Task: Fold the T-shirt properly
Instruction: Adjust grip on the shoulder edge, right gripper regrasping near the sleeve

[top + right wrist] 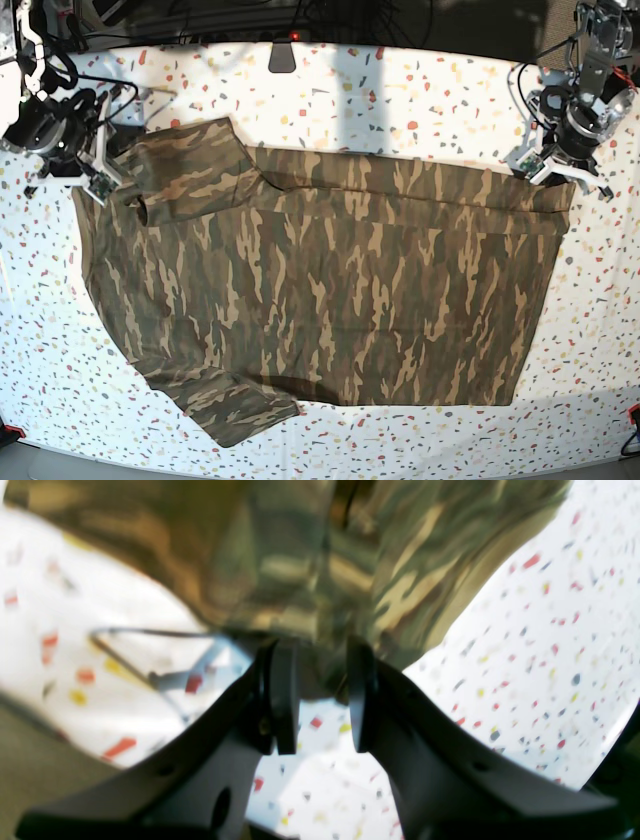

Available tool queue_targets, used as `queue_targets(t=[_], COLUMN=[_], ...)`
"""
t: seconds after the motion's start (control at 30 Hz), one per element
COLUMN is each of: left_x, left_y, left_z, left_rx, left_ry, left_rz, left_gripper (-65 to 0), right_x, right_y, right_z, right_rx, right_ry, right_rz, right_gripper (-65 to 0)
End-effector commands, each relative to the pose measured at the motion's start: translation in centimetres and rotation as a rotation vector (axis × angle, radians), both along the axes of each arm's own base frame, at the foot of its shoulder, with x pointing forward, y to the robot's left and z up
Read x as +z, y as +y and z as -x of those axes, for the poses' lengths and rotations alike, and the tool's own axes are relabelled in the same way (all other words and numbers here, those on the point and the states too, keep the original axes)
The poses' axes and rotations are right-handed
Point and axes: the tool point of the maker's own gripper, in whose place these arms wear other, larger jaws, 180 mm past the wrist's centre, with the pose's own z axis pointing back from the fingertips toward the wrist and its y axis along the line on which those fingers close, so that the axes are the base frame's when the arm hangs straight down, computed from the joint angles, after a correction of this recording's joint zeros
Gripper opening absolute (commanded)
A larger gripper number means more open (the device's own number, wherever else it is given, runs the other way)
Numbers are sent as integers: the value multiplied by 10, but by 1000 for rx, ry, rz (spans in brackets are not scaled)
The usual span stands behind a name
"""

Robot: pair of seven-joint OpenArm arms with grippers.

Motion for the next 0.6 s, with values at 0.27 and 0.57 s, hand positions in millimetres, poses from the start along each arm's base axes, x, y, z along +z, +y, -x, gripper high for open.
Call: queue_targets(t=[0.27,0.57], left_x=[1,1], left_y=[1,1], left_z=[1,1], left_rx=[-7,-8], left_ry=[14,14], left_rz=[12,11], left_gripper=[-650,-650], right_x=[-4,-43], right_y=[-10,-31], right_z=[11,22], right_rx=[79,129], right_ry=[-26,16], right_rz=[93,145], right_gripper=[-363,-363])
